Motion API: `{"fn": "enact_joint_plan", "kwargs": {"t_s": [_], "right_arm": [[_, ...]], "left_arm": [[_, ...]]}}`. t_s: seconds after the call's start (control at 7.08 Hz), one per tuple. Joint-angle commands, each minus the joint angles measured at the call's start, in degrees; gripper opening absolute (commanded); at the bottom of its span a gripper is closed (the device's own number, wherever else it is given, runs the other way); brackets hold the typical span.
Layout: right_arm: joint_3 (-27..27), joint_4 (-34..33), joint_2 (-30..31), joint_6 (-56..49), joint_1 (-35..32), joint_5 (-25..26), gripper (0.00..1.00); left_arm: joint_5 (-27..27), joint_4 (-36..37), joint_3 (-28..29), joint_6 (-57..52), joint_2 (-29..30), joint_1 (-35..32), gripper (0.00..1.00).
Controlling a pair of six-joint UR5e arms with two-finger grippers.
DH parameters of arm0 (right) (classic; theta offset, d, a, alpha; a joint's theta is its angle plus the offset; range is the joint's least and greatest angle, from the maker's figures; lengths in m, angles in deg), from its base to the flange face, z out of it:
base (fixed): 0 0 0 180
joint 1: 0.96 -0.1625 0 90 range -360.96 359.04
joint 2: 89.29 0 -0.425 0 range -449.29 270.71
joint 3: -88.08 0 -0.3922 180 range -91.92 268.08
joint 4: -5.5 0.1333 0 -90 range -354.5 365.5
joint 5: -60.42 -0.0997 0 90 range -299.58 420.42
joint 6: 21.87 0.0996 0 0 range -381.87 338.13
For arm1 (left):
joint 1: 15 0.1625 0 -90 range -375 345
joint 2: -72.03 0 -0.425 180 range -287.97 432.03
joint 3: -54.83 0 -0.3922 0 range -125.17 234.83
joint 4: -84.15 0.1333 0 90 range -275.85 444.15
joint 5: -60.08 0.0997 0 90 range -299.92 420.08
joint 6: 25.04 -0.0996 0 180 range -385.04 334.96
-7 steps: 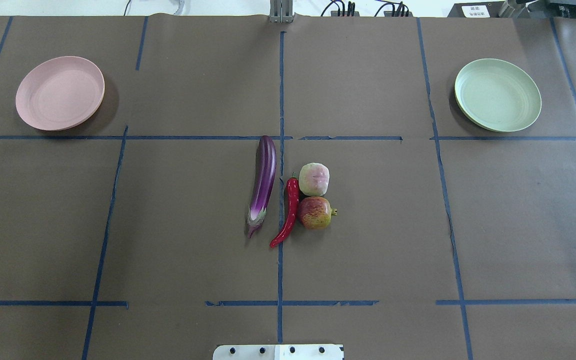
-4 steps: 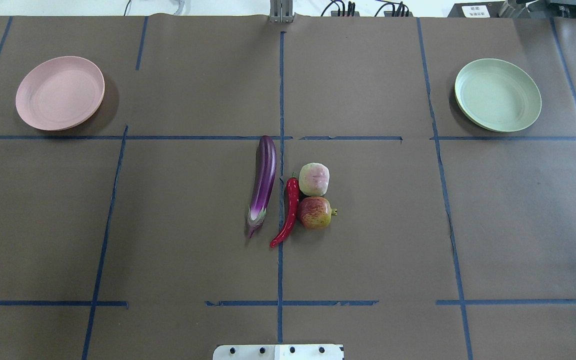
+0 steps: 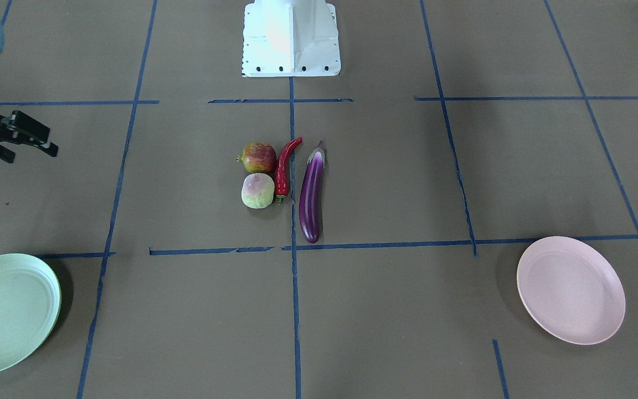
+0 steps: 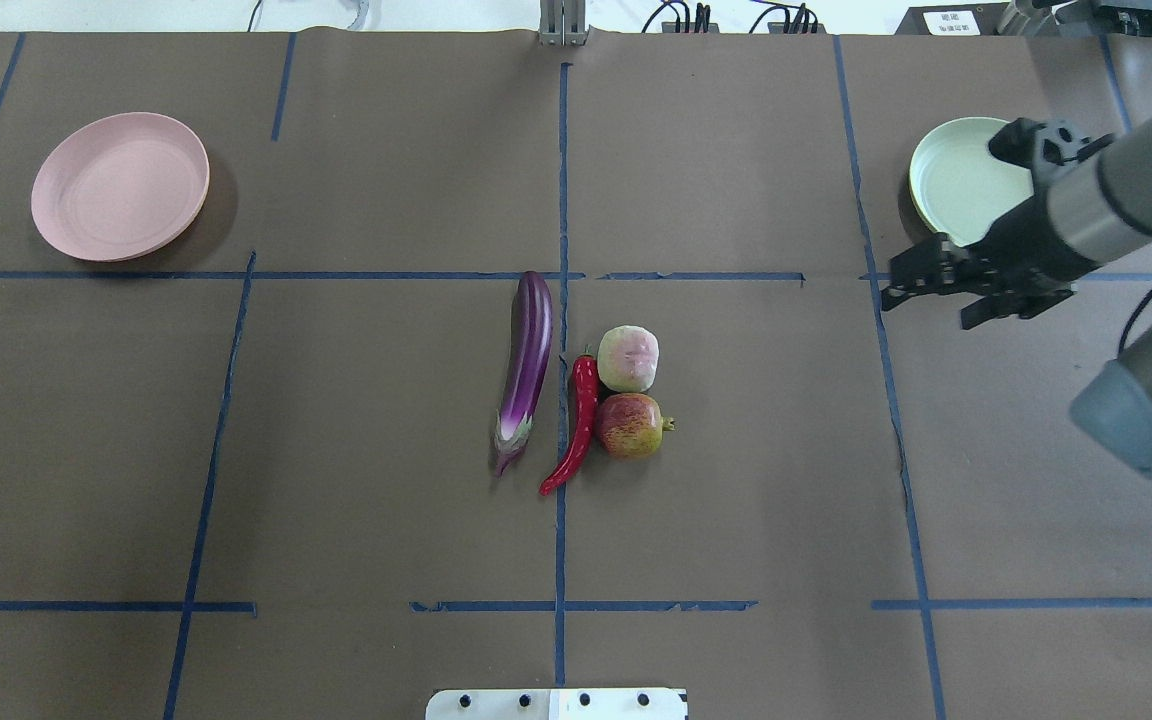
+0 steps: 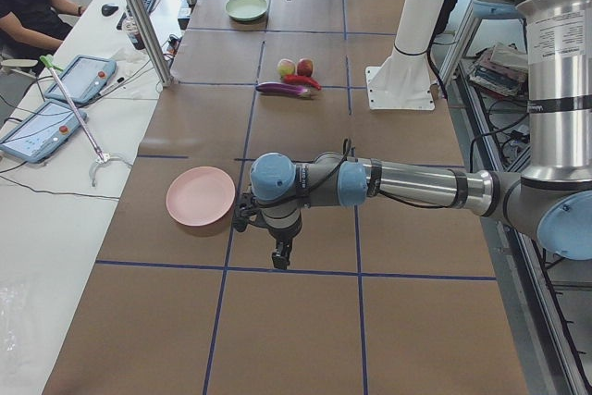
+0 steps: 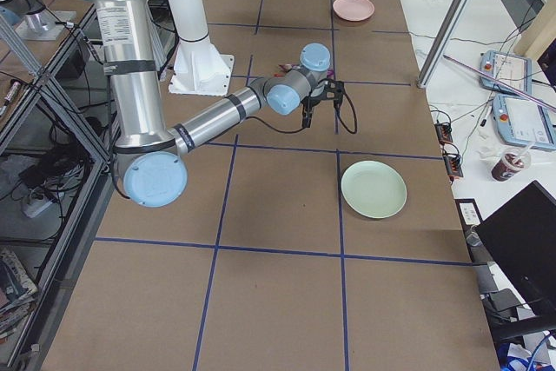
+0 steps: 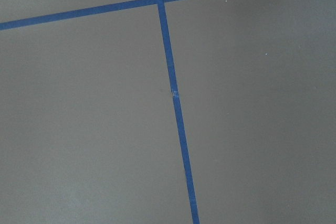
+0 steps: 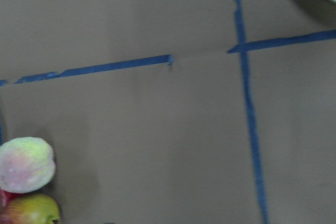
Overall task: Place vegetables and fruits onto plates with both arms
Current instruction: 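Move the right gripper to the pomegranate and close on it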
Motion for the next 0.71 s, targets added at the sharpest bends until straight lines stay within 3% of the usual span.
{"fn": "enact_joint_plan", "kwargs": {"t_s": [0.0, 0.14, 0.28, 0.56], "right_arm": [[0.4, -0.6, -10.0, 18.2, 15.9, 12.8, 1.0], [2.0, -6.1, -15.6, 22.0, 20.0, 17.6, 1.0], [3.2, -16.3, -21.1, 22.4, 21.8, 19.0, 1.0], [7.1, -18.5, -24.2, 23.7, 24.8, 24.2, 1.0]], "left_arm": [[0.0, -1.9, -0.2, 0.1, 0.0, -0.1, 1.0], [0.0, -1.9, -0.2, 0.1, 0.0, -0.1, 1.0], [0.0, -2.0, -0.2, 0.1, 0.0, -0.1, 1.0], [0.0, -2.1, -0.2, 0.1, -0.1, -0.1, 1.0]]}}
